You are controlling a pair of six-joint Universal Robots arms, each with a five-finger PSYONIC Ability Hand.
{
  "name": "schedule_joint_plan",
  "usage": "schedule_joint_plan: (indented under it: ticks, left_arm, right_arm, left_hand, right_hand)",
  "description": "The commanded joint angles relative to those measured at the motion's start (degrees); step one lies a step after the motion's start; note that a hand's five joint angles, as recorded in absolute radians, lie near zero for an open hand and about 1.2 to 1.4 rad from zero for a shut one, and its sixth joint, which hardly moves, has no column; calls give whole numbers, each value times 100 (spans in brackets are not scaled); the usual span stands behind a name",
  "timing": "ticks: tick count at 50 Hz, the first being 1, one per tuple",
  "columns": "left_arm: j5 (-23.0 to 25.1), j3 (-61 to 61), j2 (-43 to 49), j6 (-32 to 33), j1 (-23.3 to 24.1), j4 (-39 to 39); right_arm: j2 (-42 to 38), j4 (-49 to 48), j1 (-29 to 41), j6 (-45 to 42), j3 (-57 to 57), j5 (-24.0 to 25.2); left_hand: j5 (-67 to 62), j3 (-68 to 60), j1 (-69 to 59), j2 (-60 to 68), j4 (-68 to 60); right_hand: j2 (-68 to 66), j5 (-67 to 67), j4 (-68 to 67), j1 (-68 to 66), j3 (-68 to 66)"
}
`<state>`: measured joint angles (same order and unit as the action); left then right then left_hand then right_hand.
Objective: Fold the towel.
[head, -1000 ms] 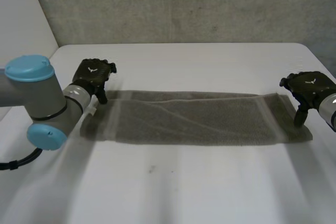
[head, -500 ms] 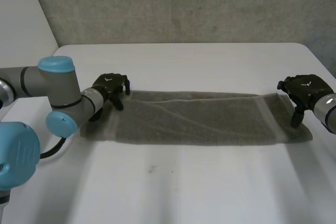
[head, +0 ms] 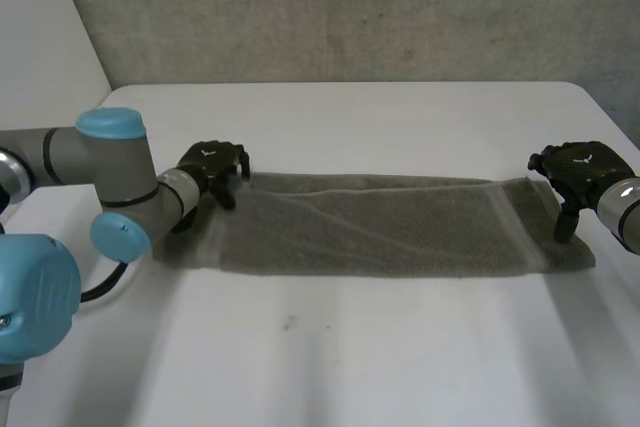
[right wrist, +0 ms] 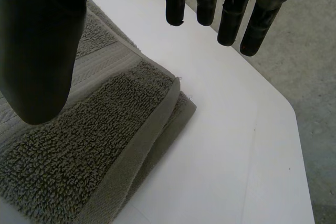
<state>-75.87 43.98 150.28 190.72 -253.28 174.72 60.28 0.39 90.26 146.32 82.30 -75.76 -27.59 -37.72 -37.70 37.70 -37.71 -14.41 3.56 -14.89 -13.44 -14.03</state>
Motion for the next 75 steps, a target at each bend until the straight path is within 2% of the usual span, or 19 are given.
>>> schedule_joint_plan:
  ticks: [1,5,19,22,24,25,26,41,49,54,55,56,57,58,68,75]
  left_arm:
    - [-7,-3,-184,-9,7,-280]
    - [-16,-38,-131,-9,7,-280]
    - [-25,-320,229,0,7,-280]
    - [-25,-373,265,0,7,-280]
    - [-25,-434,265,-9,16,-280]
    - [-25,-434,265,-9,16,-280]
    - [-34,-460,256,-9,16,-272]
    - [-236,-1049,431,0,77,-34]
    - [-271,-2330,1335,9,121,-52]
    - [-245,-2640,1600,61,121,-78]
    - [-236,-2623,1609,114,139,-113]
    - [-236,-2623,1609,114,139,-113]
    - [-236,-2596,1592,175,174,-200]
    - [-236,-2561,1557,237,218,-306]
    - [-227,-2297,915,290,385,-966]
    - [-209,-1157,-67,273,359,-1265]
  right_arm:
    - [-43,-4,0,-156,-3,-9]
    - [-43,-4,0,-235,-3,-18]
    - [-52,-4,0,-244,5,-18]
    - [-52,-4,0,-244,5,-18]
    - [-78,-4,0,-244,-3,-18]
    - [-78,-4,0,-244,-3,-18]
    - [-78,-4,0,-244,-3,-18]
    - [-96,-4,0,-244,-30,-18]
    - [-166,-4,0,-235,-109,-35]
    - [-166,-4,0,-227,-118,-35]
    - [-166,-12,0,-227,-118,-35]
    - [-166,-13,0,-227,-118,-35]
    - [-166,-13,0,-218,-118,-35]
    - [-157,-4,0,-209,-118,-35]
    - [1,128,-44,-218,32,35]
    - [1,506,-79,-262,321,272]
  left_hand:
    - [-660,-647,-649,649,-648]
    - [-1298,-1285,-1287,1287,-1286]
    - [-1602,-1589,-1591,1592,-1590]
    - [-2308,-2296,-2298,2298,-2297]
    - [-3662,-3649,-3651,3652,-3650]
    - [-3671,-3658,-3660,3660,-3659]
    - [-4235,-4222,-4224,4225,-4223]
    - [-4241,-4228,-4230,4230,-4229]
    - [-4241,-4228,-4230,4230,-4229]
    - [-4241,-4228,-4230,4230,-4229]
    - [-2811,-2798,-2800,2800,-2799]
    - [-2796,-2784,-2786,2786,-2785]
    - [435,447,445,-445,446]
    - [2565,2578,2576,-2575,2577]
    - [2637,2650,2648,-2647,2649]
    - [2587,2599,2598,-2597,2598]
  right_hand:
    - [441,-356,489,344,403]
    - [441,-356,489,344,403]
    - [441,-356,489,344,403]
    - [441,-356,489,344,403]
    - [441,-356,489,344,403]
    - [441,-356,489,344,403]
    - [441,-356,489,344,403]
    - [441,-356,489,344,403]
    - [441,-356,489,344,403]
    - [441,-356,489,344,403]
    - [441,-356,489,344,403]
    - [441,-356,489,344,403]
    - [441,-356,489,344,403]
    - [441,-356,489,344,403]
    - [441,-356,489,344,403]
    - [64,21,112,-33,26]
